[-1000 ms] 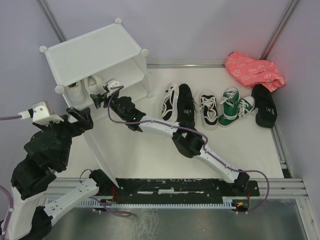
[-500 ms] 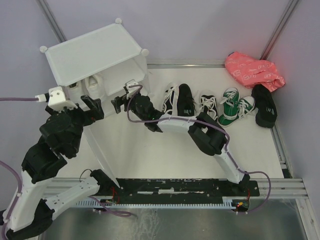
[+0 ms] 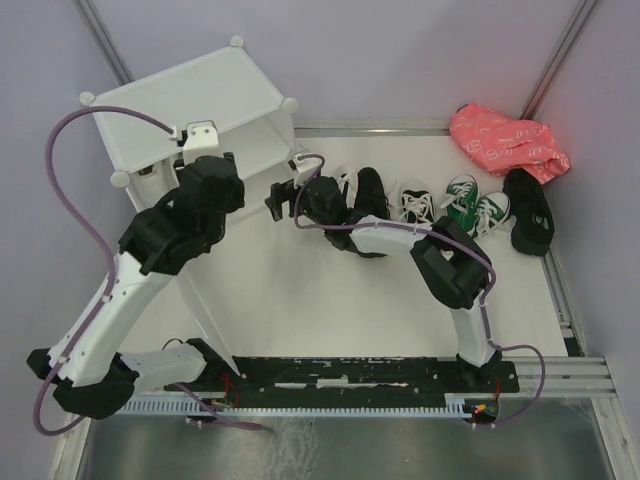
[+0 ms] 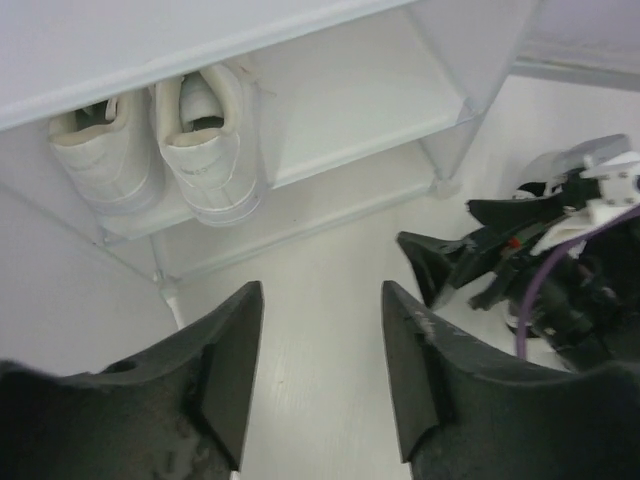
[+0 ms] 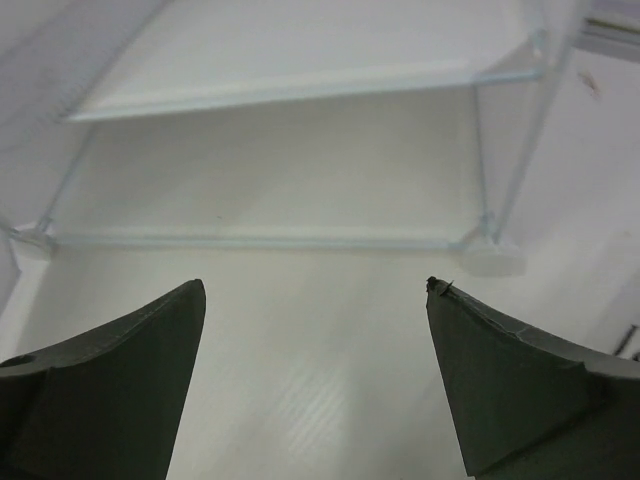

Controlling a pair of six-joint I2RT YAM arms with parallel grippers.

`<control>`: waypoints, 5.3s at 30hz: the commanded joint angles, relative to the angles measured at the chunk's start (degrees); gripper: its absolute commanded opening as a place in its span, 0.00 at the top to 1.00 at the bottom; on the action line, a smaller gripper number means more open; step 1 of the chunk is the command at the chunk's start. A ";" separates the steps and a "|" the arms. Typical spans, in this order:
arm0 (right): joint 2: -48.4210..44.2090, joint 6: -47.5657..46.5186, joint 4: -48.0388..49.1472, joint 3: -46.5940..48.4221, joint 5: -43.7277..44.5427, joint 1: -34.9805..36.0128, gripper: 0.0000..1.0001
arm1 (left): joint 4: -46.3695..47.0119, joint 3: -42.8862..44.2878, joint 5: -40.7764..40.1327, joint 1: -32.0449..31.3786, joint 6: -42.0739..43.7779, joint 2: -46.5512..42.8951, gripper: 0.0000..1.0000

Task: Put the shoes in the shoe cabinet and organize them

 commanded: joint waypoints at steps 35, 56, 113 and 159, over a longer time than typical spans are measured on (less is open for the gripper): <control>-2.93 7.95 4.83 -8.48 -9.61 -9.82 0.06 | 64.97 -40.08 6.49 29.30 15.87 3.35 0.20; -0.84 10.95 7.38 -8.99 -12.27 -12.20 0.11 | 76.30 -39.27 9.84 30.34 20.33 11.27 0.97; -15.41 3.55 -29.51 -4.49 -6.01 -12.51 0.01 | 49.61 -29.39 34.21 30.58 7.16 -1.99 0.01; -27.74 7.72 -58.43 -13.95 9.92 -26.38 0.29 | 31.96 -24.72 54.26 30.54 4.26 -10.25 0.03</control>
